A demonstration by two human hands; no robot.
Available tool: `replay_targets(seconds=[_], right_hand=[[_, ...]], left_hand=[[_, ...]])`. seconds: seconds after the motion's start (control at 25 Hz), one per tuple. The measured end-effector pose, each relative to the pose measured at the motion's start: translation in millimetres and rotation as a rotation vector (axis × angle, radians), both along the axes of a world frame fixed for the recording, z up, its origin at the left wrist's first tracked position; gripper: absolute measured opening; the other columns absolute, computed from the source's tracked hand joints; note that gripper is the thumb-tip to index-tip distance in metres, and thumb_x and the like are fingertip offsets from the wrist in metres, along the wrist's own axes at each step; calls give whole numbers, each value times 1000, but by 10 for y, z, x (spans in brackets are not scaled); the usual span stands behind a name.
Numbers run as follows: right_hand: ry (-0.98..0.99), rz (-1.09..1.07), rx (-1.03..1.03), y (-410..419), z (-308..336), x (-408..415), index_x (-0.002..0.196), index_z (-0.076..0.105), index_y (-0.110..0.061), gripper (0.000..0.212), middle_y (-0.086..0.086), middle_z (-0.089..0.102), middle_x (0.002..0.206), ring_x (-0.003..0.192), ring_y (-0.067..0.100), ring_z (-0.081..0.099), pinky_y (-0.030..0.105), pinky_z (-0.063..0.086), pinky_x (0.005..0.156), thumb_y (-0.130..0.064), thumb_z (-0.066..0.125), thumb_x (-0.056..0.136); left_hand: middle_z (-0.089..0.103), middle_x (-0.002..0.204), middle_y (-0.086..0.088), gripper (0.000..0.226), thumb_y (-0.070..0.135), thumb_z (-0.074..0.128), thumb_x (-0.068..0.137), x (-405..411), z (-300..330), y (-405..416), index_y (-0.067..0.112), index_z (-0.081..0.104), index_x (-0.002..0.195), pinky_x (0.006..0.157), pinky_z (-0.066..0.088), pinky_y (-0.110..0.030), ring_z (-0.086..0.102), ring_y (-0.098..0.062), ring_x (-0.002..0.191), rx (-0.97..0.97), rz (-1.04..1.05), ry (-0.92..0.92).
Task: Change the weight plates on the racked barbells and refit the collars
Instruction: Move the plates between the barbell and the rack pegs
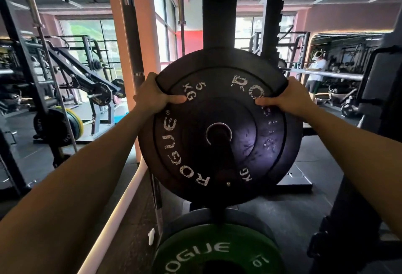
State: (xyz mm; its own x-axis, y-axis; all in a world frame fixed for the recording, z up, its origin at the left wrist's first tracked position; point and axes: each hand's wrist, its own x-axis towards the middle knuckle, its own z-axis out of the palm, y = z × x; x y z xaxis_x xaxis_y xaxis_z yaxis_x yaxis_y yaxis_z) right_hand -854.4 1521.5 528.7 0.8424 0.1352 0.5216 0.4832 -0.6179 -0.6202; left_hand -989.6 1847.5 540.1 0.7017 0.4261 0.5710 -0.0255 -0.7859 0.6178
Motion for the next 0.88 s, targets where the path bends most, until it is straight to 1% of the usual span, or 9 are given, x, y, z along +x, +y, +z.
replay_targets(seconds=[0.16, 0.24, 0.36, 0.48, 0.56, 0.64, 0.72, 0.8, 0.88], right_hand=[[-1, -22, 45, -11, -8, -176, 117, 54, -13, 103, -1, 63, 108, 97, 18, 60, 35, 50, 84, -68, 87, 36], [-4, -49, 48, -10, -13, -169, 116, 53, -11, 112, 5, 64, 108, 99, 23, 61, 41, 53, 85, -76, 82, 29], [-20, -4, -68, -103, -43, 81, 113, 57, -10, 121, 11, 65, 104, 99, 29, 64, 42, 55, 80, -90, 69, 22], [-16, 41, -129, -189, -27, -3, 131, 46, -13, 123, 12, 56, 124, 114, 31, 57, 48, 51, 93, -82, 73, 32], [-25, 65, -165, -216, 71, -376, 138, 41, -15, 122, 10, 52, 133, 119, 29, 54, 46, 47, 100, -78, 73, 39], [-15, 81, -238, -276, 167, -810, 140, 43, -15, 109, 9, 50, 137, 123, 27, 52, 40, 44, 102, -71, 76, 52], [17, 107, -316, -357, 191, -1088, 139, 45, -11, 87, 10, 50, 138, 122, 26, 52, 30, 41, 97, -53, 79, 70], [10, 100, -368, -537, 170, -1335, 138, 46, -10, 79, 10, 50, 139, 123, 26, 51, 30, 39, 97, -47, 76, 76], [19, 109, -405, -762, 180, -1631, 136, 49, -11, 75, 9, 52, 136, 121, 26, 52, 32, 40, 98, -48, 75, 76]], left_hand=[[50, 110, 0, 89, 45, 91, 55, -91, -33, -34, 9, 45, 123, 99, 43, -50, 54, -28, 114, -15, -1, -41], [54, 120, -7, 89, 45, 89, 58, -177, -57, -84, 8, 44, 125, 99, 44, -48, 54, -29, 116, 11, 18, -42], [48, 132, -13, 91, 43, 86, 65, -305, -35, -146, 6, 38, 133, 99, 44, -52, 51, -33, 121, 103, 45, 16], [39, 142, -16, 91, 39, 81, 73, -430, -20, -235, 9, 31, 142, 102, 42, -55, 45, -37, 128, 231, 81, 57], [34, 146, -17, 91, 41, 78, 76, -562, 29, -335, 11, 28, 147, 105, 39, -55, 40, -38, 132, 257, 78, 91], [36, 147, -16, 84, 48, 73, 79, -734, 94, -468, 14, 34, 146, 106, 38, -51, 39, -36, 133, 264, 25, 173], [46, 142, -13, 74, 55, 69, 79, -892, 140, -590, 17, 46, 138, 105, 41, -46, 46, -31, 127, 278, -50, 254], [52, 137, -8, 68, 59, 66, 79, -1135, 154, -802, 20, 53, 133, 104, 42, -43, 50, -27, 124, 281, -84, 299], [52, 137, -5, 63, 58, 66, 81, -1419, 175, -1083, 23, 54, 132, 103, 39, -39, 50, -26, 123, 273, -107, 336]])
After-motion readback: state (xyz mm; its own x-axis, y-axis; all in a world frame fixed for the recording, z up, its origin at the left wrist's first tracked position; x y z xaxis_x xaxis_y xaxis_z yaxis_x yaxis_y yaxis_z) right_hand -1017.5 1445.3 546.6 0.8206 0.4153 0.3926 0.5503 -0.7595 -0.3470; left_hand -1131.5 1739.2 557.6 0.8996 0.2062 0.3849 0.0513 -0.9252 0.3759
